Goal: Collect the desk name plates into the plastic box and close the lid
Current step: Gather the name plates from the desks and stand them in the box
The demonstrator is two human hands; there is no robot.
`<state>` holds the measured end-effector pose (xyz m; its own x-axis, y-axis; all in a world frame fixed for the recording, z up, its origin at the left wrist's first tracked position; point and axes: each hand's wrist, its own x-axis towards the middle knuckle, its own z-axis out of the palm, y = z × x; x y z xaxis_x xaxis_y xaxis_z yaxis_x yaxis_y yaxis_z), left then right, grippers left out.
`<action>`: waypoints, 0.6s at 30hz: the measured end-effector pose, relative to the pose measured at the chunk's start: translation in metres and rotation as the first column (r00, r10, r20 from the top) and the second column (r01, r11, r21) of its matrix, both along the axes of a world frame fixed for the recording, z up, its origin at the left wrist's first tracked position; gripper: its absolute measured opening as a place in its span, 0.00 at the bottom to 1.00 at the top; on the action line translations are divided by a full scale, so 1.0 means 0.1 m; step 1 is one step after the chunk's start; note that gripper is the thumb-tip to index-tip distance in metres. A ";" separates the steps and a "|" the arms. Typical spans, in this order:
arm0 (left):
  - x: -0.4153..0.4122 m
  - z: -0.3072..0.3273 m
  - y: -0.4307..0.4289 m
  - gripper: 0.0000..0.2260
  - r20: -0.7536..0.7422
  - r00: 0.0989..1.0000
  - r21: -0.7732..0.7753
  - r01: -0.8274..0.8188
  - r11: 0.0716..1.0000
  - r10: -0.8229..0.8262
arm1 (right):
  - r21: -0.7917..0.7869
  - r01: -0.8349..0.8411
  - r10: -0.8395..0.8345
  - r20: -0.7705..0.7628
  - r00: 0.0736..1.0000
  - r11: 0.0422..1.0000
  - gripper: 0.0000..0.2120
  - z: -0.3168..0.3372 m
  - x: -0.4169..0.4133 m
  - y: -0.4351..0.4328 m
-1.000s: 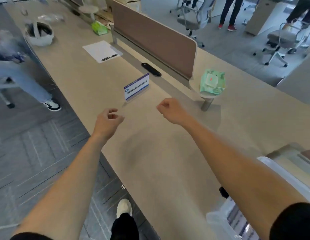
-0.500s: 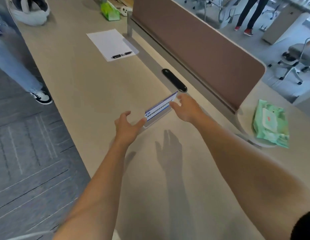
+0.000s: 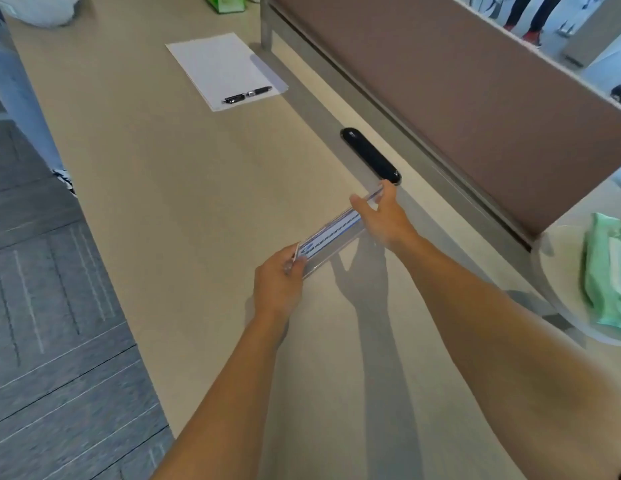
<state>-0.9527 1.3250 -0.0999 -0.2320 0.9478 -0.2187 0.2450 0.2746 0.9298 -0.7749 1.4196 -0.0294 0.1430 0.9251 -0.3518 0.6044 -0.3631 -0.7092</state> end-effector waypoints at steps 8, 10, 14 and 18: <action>0.01 0.14 -0.30 0.08 -0.249 0.968 0.033 -0.014 0.999 0.022 | -0.005 0.035 -0.035 -0.008 0.999 0.999 0.31 0.13 0.06 -0.34; 0.02 0.29 -0.44 0.07 -0.210 0.978 0.067 -0.007 0.998 0.021 | 0.017 0.051 -0.050 -0.017 0.999 0.999 0.30 0.26 0.07 -0.51; 0.03 0.66 -0.76 0.05 -0.163 0.987 0.124 0.016 0.992 0.004 | 0.110 0.106 -0.104 -0.021 0.994 0.988 0.28 0.64 0.13 -0.91; 0.04 1.04 -1.21 0.05 -0.076 0.996 0.201 0.050 0.978 -0.035 | 0.267 0.135 -0.135 -0.017 0.991 0.954 0.23 1.10 0.26 -1.47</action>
